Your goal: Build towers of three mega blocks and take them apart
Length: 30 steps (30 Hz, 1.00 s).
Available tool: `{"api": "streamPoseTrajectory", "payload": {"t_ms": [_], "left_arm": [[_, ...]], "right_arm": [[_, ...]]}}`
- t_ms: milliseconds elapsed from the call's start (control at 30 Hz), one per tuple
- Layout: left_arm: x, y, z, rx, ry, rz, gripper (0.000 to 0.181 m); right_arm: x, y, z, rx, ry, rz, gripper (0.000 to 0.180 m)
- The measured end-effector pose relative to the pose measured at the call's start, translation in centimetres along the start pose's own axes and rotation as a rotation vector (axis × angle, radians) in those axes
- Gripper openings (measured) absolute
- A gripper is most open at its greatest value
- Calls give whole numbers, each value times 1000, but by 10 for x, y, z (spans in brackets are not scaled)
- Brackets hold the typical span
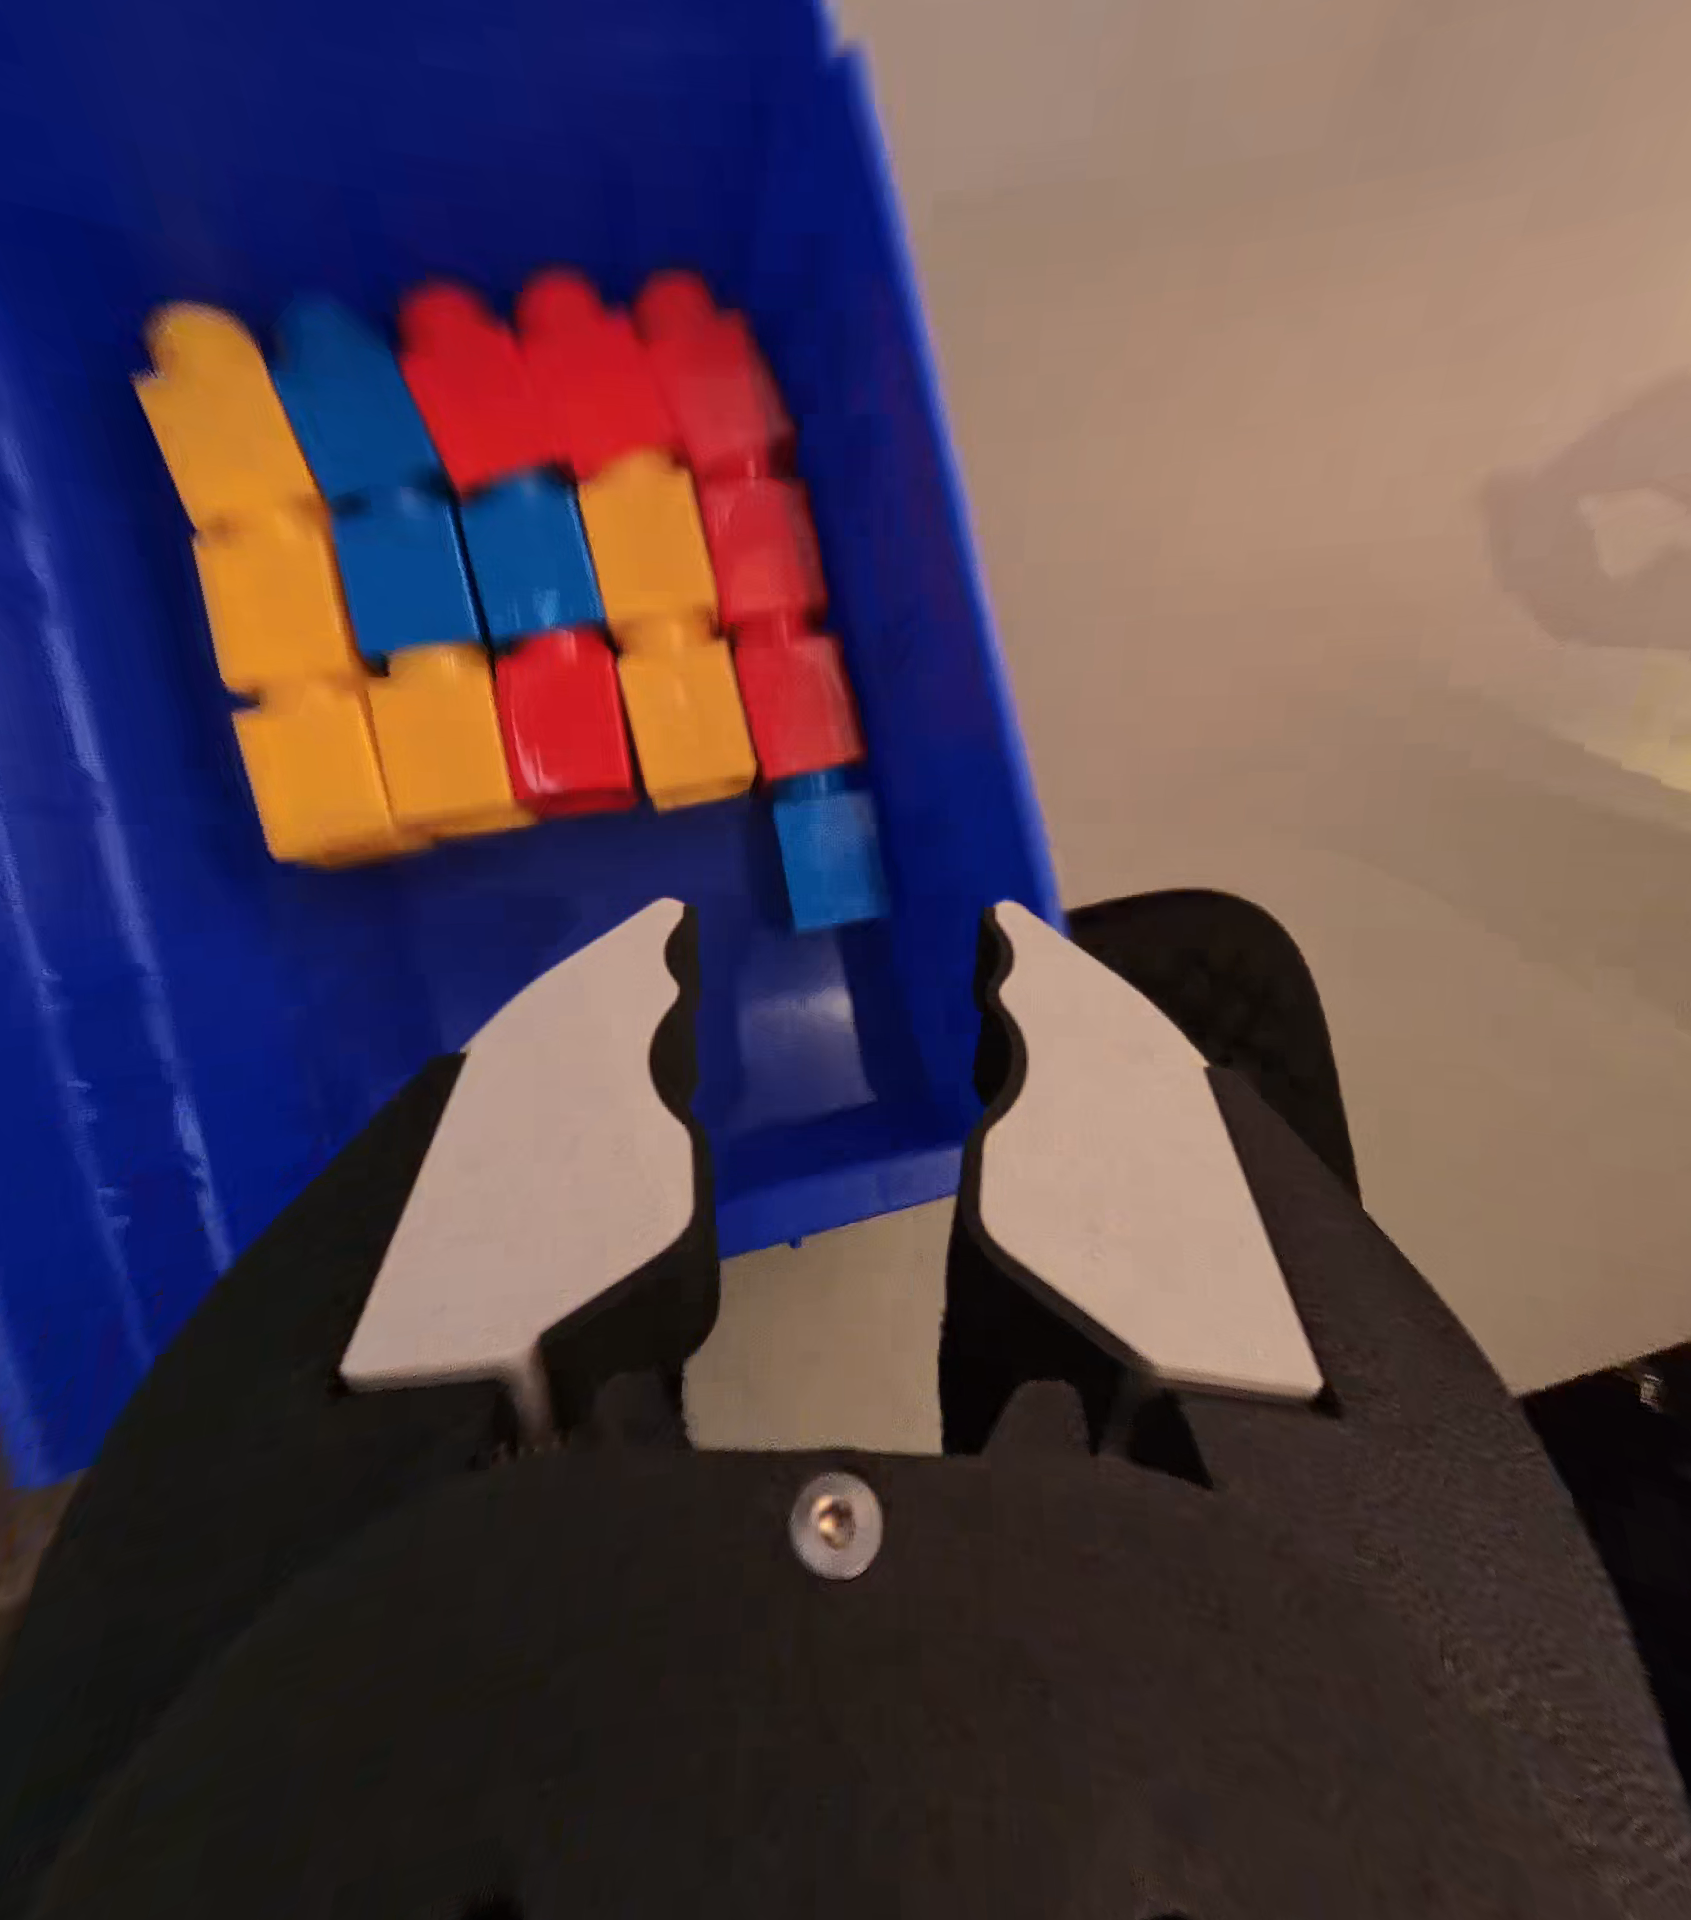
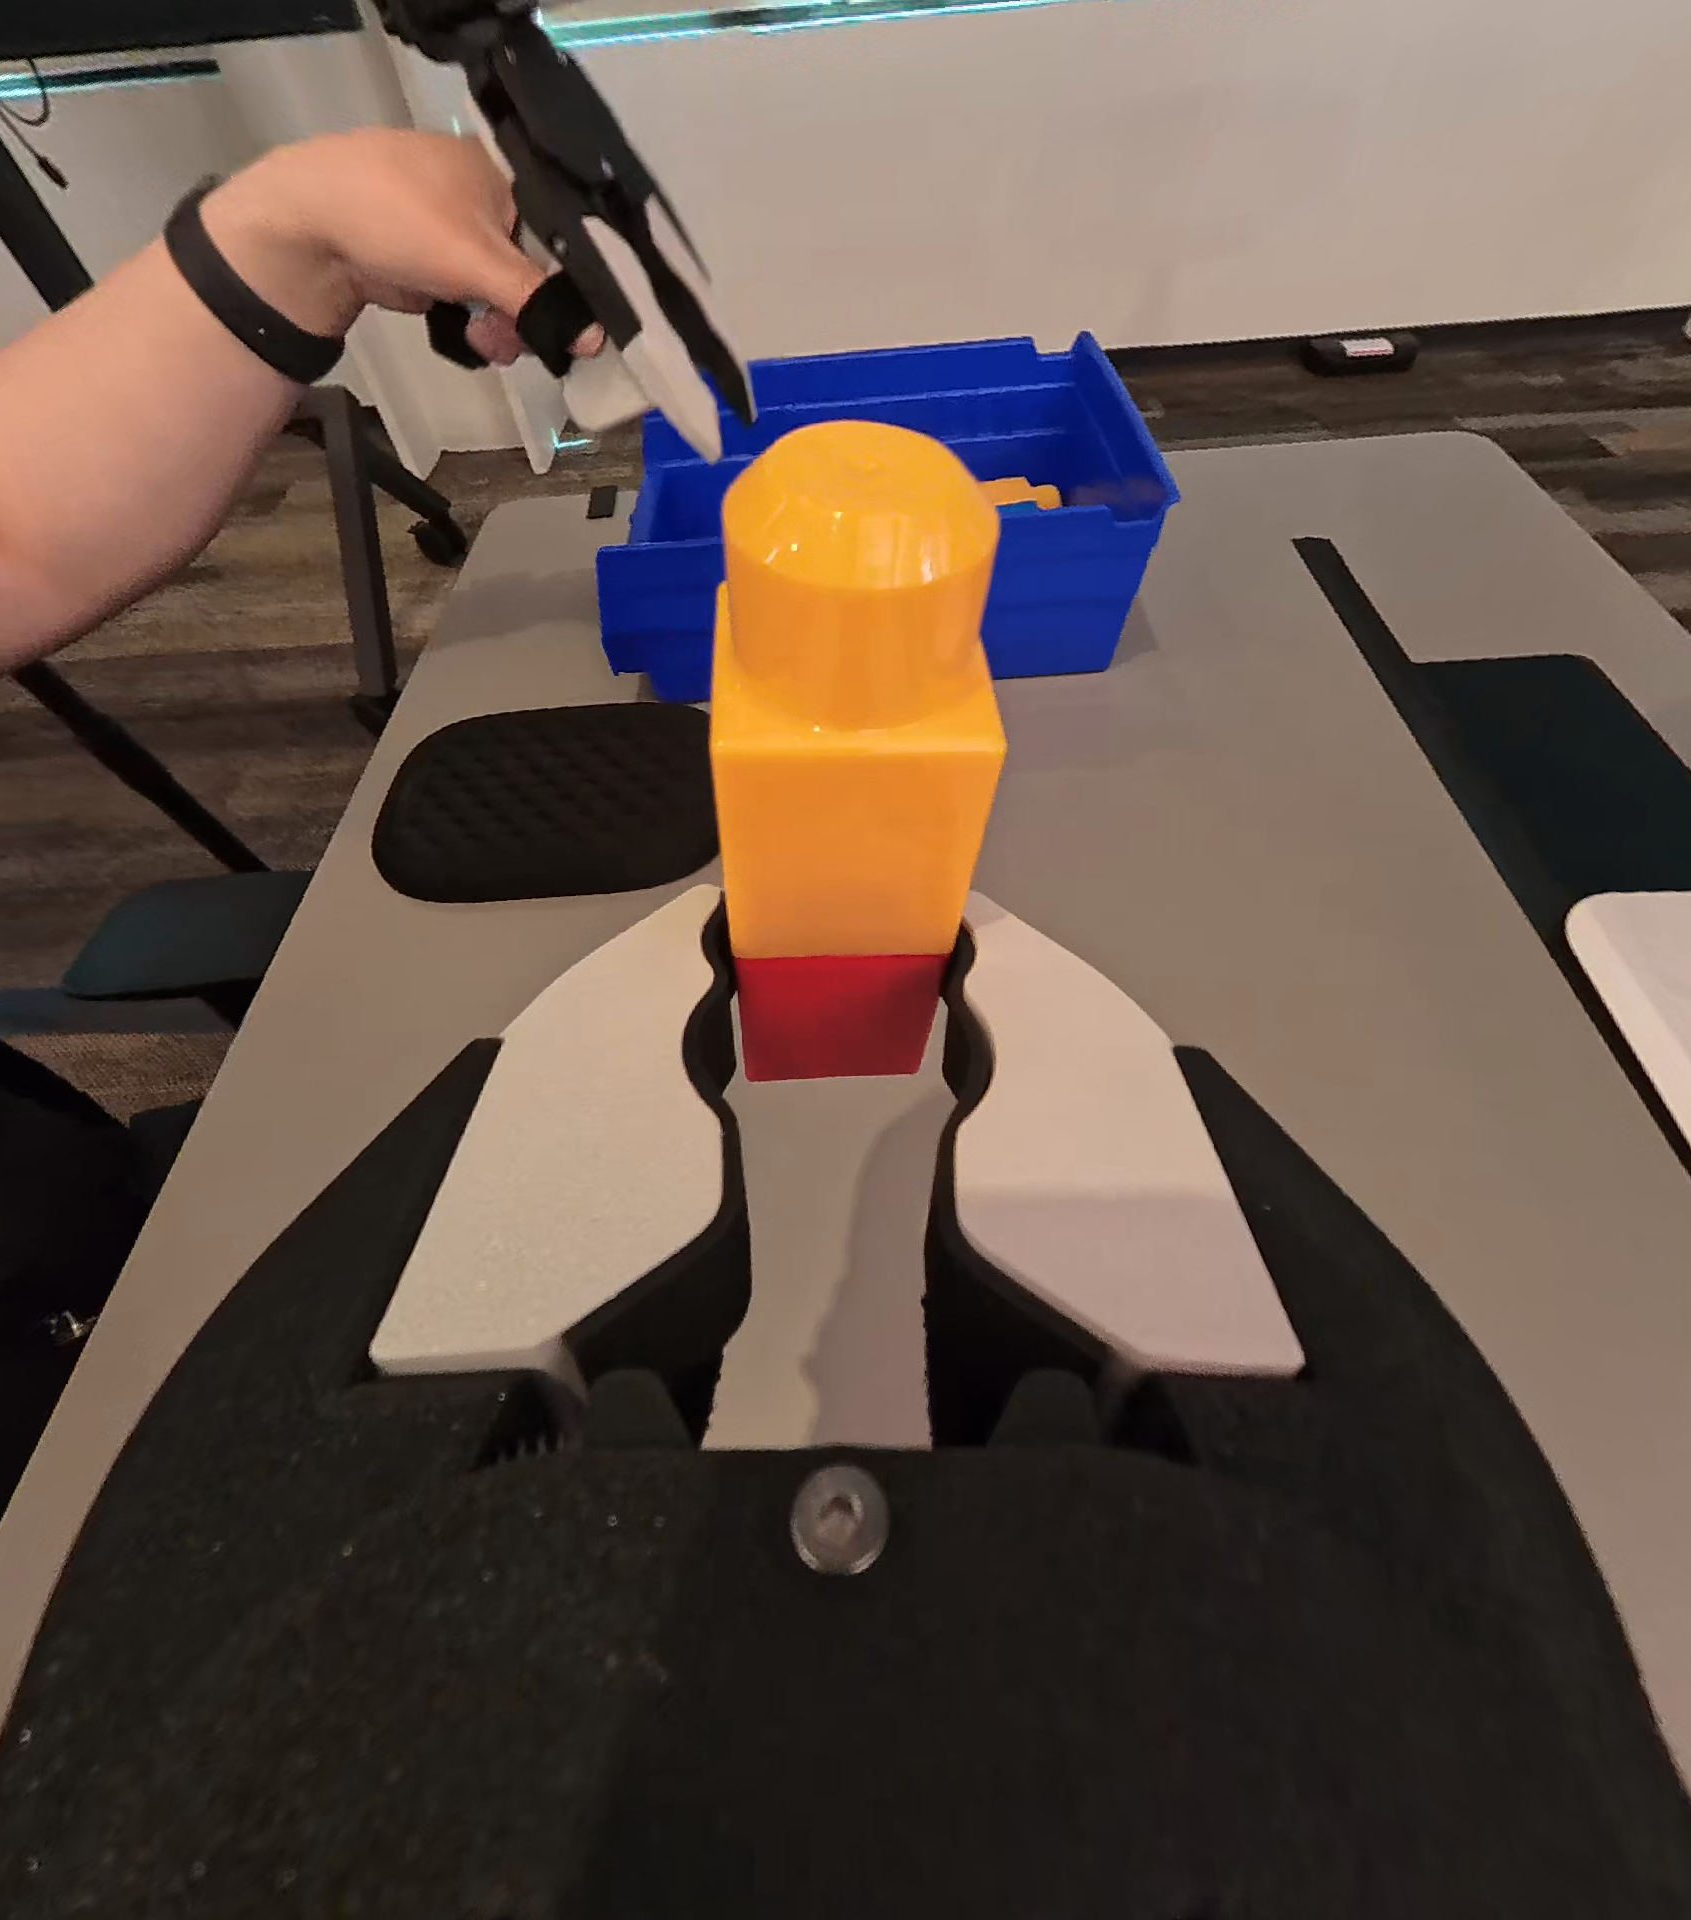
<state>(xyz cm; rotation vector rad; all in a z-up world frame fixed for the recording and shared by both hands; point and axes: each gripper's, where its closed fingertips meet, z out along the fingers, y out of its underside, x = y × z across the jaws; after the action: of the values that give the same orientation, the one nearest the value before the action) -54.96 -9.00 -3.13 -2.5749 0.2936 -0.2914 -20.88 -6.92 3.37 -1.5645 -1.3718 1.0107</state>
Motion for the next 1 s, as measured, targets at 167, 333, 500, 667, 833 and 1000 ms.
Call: {"api": "streamPoseTrajectory", "payload": {"t_ms": [167,333,500,667,833,1000], "left_arm": [[-19,20,32,-31,45,-102,42],[-14,21,52,-42,60,-88,51],[-7,27,68,-122,-8,-4,50],[-14,32,79,-175,-88,43,51],[-5,33,80,-197,-8,45,21],[-24,39,73,-228,-84,74,0]], "right_arm": [[6,0,0,34,-1,64,36],[14,5,1,37,27,99,36],[16,7,0,45,29,128,36],[13,8,0,37,27,121,36],[13,9,-1,33,27,118,36],[13,8,-5,42,27,119,36]]}}
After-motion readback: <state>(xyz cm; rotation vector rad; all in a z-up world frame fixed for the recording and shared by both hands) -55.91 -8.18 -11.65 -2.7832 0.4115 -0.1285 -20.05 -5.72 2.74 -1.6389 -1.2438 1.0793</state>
